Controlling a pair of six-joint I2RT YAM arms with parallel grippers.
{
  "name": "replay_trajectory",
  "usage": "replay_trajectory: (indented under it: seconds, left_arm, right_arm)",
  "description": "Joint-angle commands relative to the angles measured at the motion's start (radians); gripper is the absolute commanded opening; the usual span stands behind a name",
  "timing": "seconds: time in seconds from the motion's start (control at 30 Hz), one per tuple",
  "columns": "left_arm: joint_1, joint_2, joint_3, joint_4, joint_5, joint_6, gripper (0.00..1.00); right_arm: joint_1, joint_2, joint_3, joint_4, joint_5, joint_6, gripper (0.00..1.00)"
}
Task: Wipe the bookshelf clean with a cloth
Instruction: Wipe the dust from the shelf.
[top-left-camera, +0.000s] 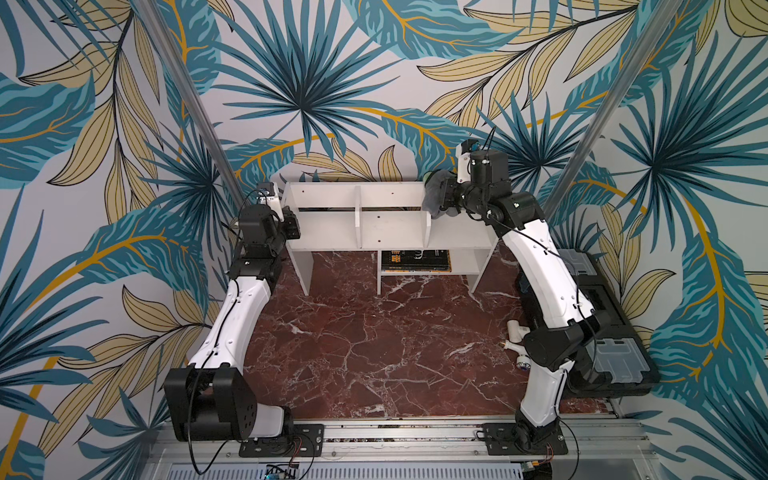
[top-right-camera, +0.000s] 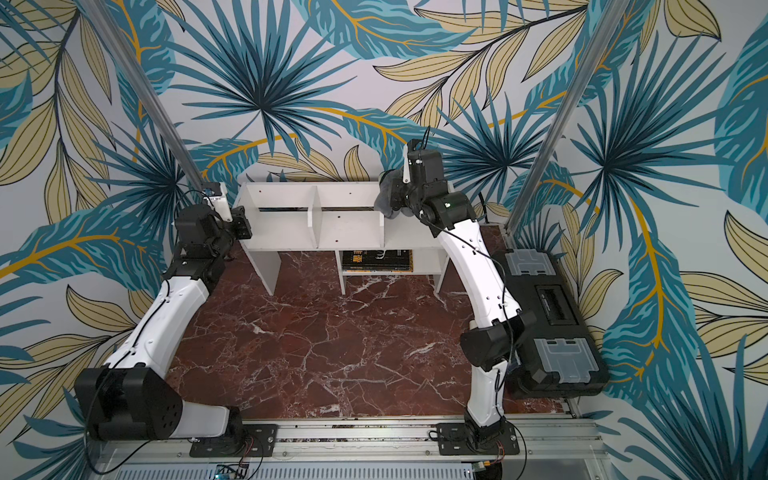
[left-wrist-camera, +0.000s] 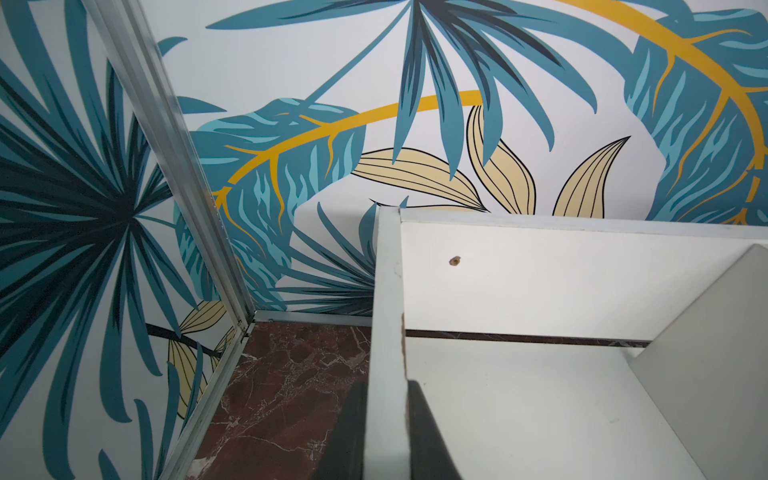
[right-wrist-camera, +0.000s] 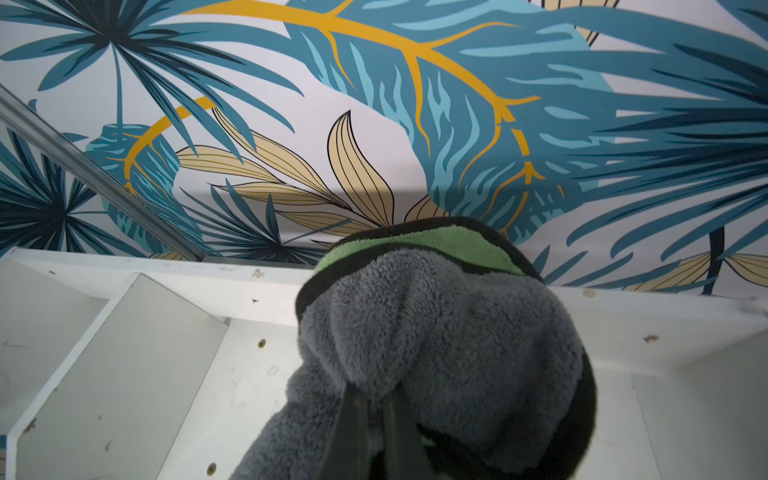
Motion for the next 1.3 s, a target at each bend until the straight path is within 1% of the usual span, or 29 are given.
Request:
replay_trajectory:
  seconds: [0.0,0.07,0.1,0.17,0.23,0.37,0.47,0.57,0.6,0.63,0.73,0.87,1.0,1.07,1.13,1.17,1.27]
  left_arm:
    - [-0.015,-0.002,-0.034,-0.002,0.047,-0.08,0.0]
    - [-0.015,-0.001,-0.035,-0.001,0.041,-0.079,0.0]
    - [-0.015,-0.001,-0.035,-0.001,0.039,-0.078,0.0]
    - [-0.015,-0.004,-0.035,-0.003,0.032,-0.077,0.0]
    - [-0.015,-0.004,-0.034,-0.004,0.03,-0.074,0.0]
    - [-0.015,-0.001,-0.035,-0.006,0.03,-0.075,0.0]
    - [-0.015,-0.003,-0.032,-0.006,0.031,-0.075,0.0]
    - [-0.015,-0.006,-0.033,-0.005,0.035,-0.076,0.0]
    - [-0.015,-0.008,-0.034,-0.006,0.034,-0.075,0.0]
    - [-0.015,-0.008,-0.034,-0.006,0.034,-0.075,0.0]
    - [-0.015,-0.009,-0.035,-0.006,0.038,-0.078,0.0]
    - [-0.015,-0.009,-0.035,-0.006,0.046,-0.082,0.0]
    - [-0.015,-0.007,-0.034,-0.006,0.045,-0.084,0.0]
    - [-0.015,-0.006,-0.035,-0.007,0.042,-0.084,0.0]
    - [-0.016,-0.005,-0.036,-0.006,0.042,-0.085,0.0]
    - [-0.016,-0.005,-0.035,-0.006,0.04,-0.085,0.0]
    - [-0.016,0.002,-0.035,-0.006,0.04,-0.087,0.0]
  right_arm:
    - [0.004,0.103,0.095,0.043,0.108,-0.052,0.0]
    - [0.003,0.137,0.143,0.016,0.205,-0.088,0.0]
    - [0.001,0.139,0.149,0.004,0.275,-0.104,0.0]
    - [-0.009,0.113,0.117,0.003,0.381,-0.123,0.0]
    - [-0.035,0.08,0.089,-0.018,0.45,-0.117,0.0]
    - [-0.091,0.037,0.071,-0.088,0.535,-0.091,0.0]
    - [-0.137,0.033,0.072,-0.132,0.502,-0.042,0.0]
    - [-0.15,0.047,0.079,-0.134,0.417,-0.02,0.0]
    - [-0.15,0.058,0.091,-0.136,0.365,-0.009,0.0]
    - [-0.147,0.065,0.101,-0.133,0.302,-0.001,0.0]
    - [-0.127,0.074,0.101,-0.093,0.168,0.005,0.0]
    - [-0.084,0.074,0.103,-0.072,0.092,-0.023,0.0]
    - [-0.058,0.053,0.09,-0.121,0.109,-0.038,0.0]
    - [-0.057,0.01,0.029,-0.134,0.127,-0.039,0.0]
    - [-0.058,-0.056,-0.078,-0.126,0.18,-0.058,0.0]
    - [-0.062,-0.083,-0.107,-0.135,0.22,-0.068,0.0]
    - [-0.086,-0.117,-0.115,-0.214,0.309,-0.091,0.0]
